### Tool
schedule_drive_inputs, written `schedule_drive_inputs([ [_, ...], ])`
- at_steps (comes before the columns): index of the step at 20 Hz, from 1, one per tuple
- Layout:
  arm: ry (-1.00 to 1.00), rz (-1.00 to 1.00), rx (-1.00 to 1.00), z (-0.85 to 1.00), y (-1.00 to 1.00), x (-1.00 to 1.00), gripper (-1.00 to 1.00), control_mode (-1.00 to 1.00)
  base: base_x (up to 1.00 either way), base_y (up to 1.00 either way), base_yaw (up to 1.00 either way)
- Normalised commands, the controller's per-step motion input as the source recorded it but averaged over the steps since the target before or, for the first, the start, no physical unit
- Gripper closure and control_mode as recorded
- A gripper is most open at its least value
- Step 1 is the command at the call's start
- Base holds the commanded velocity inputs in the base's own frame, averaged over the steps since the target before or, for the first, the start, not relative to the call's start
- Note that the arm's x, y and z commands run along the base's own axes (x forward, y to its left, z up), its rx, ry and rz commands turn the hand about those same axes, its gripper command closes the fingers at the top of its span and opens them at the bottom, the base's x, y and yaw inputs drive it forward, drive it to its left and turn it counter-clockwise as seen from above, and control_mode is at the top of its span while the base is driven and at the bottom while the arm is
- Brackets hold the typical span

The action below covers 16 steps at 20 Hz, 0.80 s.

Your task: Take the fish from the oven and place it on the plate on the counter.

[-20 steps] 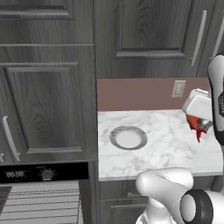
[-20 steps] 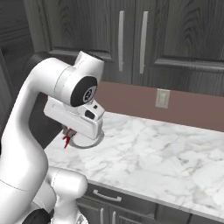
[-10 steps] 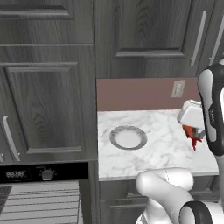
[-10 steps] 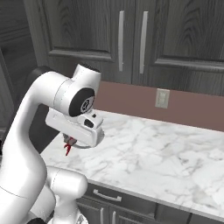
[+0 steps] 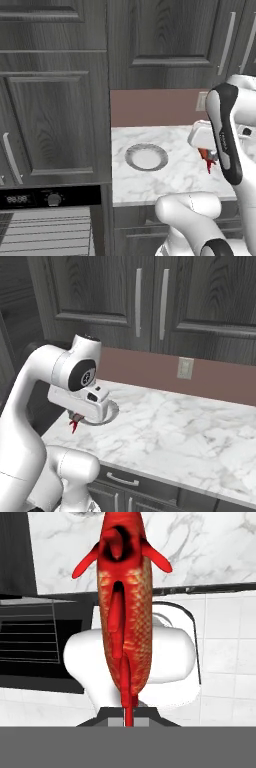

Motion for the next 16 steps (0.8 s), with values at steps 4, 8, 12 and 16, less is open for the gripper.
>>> schedule_drive_inputs([
  [4,0.0,0.02,-0.02,-0.08,0.15,0.75,1.0,-1.0,0.0,0.0,0.0],
  [8,0.0,0.1,0.0,-0.15,0.04,0.75,1.0,-1.0,0.0,0.0,0.0],
  [12,0.0,0.21,0.0,-0.27,0.0,0.44,1.0,-1.0,0.0,0.0,0.0],
  [16,0.0,0.26,0.0,-0.23,0.05,0.24,1.0,-1.0,0.0,0.0,0.0],
])
